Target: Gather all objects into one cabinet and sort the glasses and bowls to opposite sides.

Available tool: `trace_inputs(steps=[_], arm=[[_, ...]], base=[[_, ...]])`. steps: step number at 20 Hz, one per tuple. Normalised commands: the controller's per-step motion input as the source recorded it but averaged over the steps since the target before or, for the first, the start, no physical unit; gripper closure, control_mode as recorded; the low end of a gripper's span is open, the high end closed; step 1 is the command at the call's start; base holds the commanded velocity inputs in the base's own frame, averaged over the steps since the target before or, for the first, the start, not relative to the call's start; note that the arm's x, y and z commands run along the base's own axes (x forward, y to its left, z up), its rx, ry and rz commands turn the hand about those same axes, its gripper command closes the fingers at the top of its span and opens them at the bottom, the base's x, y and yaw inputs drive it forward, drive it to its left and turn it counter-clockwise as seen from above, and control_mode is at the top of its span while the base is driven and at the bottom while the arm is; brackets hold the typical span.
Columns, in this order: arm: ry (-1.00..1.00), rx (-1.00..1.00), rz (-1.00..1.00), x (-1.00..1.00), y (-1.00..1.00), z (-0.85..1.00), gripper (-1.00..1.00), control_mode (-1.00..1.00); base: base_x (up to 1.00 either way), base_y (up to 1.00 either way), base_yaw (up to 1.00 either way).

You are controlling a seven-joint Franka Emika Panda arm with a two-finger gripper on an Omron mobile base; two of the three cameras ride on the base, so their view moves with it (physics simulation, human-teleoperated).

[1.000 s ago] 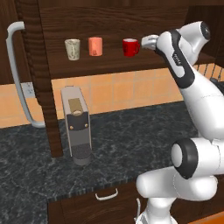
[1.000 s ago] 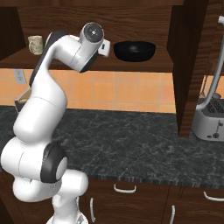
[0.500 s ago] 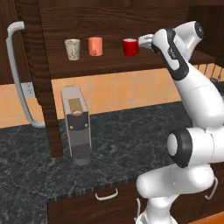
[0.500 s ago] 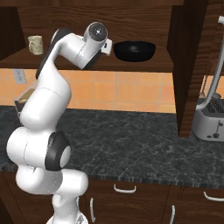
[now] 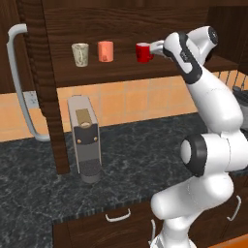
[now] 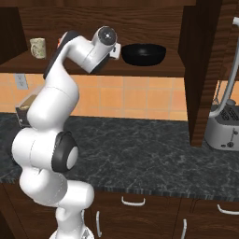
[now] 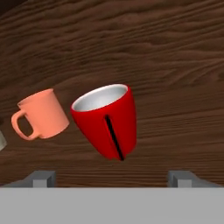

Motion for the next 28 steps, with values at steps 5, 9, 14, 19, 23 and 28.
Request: trace_inputs(steps=[5,9,14,19,23,28], arm=[[0.0,0.0,0.0,0.42,0.02,0.0,-1.0,-1.0],[0.0,0.0,0.0,0.37,0.04,0.0,-1.0,-1.0],[0.0,0.0,0.0,0.2,0.01,0.0,-1.0,-1.0],[0.0,0.17,0.02,0.02,0.15,-0.25,1.0,-1.0],[0.0,0.18,0.01,0.01,0.02,-0.13,1.0,-1.0],[0.0,0.04,0.0,-0.01,0.04,-0.05,1.0,-1.0]], base=[[0.0,0.0,0.0],[0.0,0.0,0.0],[0.0,0.0,0.0],[0.0,0.0,0.0],[0.0,0.0,0.0],[0.0,0.0,0.0]])
